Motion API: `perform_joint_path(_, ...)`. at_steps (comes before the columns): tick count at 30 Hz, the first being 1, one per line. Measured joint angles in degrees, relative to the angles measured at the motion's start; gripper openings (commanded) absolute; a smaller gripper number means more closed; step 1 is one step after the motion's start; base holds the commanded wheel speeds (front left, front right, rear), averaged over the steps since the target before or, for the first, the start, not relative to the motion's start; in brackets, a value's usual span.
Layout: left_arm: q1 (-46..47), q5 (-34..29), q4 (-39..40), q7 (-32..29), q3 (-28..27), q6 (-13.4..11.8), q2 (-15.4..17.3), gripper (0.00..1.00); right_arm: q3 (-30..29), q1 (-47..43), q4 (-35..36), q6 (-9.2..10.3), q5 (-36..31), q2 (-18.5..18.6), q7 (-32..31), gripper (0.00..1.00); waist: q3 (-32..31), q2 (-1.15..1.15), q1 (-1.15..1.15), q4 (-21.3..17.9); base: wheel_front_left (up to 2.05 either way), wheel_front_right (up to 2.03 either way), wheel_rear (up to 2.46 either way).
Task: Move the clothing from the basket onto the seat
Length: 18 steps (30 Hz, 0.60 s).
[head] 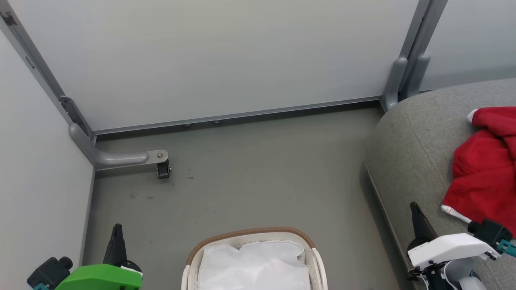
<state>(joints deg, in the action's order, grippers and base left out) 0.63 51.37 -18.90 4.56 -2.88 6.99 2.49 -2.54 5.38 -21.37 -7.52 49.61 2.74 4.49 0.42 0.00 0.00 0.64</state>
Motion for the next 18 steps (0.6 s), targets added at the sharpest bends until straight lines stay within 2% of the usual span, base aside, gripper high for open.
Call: perform_joint_path(18, 1.3, 11.4, 1.4, -3.1, -1.0, 0.1, 0.0, 0.0, -1.1, 0.0, 2.0, 0.0, 11.8, 0.0, -3.1, 0.0, -0.1, 0.0, 0.0, -0.1, 0.0, 0.0, 0.0)
